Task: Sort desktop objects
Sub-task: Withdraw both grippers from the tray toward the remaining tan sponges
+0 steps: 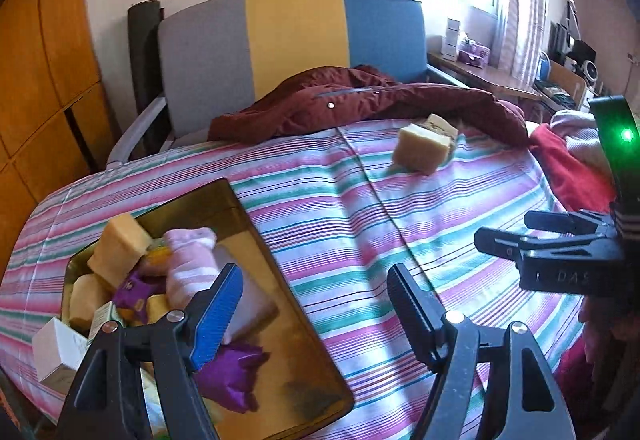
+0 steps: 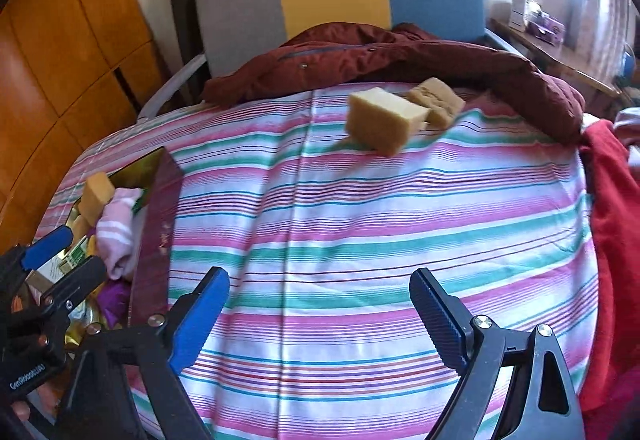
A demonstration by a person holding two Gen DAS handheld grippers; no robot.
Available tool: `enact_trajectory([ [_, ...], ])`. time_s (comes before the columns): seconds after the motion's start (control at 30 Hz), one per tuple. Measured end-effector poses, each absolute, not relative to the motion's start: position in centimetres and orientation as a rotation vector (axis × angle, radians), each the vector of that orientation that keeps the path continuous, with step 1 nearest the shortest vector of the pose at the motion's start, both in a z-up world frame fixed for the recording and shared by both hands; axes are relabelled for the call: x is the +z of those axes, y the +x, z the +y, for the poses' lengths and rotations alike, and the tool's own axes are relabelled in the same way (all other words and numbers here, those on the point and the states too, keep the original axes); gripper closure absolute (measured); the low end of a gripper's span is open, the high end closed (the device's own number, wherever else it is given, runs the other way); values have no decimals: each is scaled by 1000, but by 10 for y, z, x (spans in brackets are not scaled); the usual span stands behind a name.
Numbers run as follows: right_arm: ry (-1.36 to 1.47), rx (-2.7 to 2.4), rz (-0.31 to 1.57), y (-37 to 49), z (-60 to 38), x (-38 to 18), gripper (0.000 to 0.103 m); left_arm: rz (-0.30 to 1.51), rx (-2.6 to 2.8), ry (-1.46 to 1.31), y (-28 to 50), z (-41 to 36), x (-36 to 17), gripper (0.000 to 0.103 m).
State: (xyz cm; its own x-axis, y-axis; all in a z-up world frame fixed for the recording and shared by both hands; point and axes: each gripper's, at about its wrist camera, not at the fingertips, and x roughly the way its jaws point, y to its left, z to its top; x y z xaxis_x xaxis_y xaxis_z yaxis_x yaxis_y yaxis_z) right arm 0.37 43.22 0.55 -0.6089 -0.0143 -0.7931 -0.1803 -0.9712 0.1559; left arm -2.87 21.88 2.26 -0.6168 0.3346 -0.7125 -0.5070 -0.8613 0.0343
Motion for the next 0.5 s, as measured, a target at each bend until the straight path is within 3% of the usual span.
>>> enact_trajectory([
  [0.5,-1320,2656,392,-6,482,12,11,379,2359,-1008,-30,257,15,27],
])
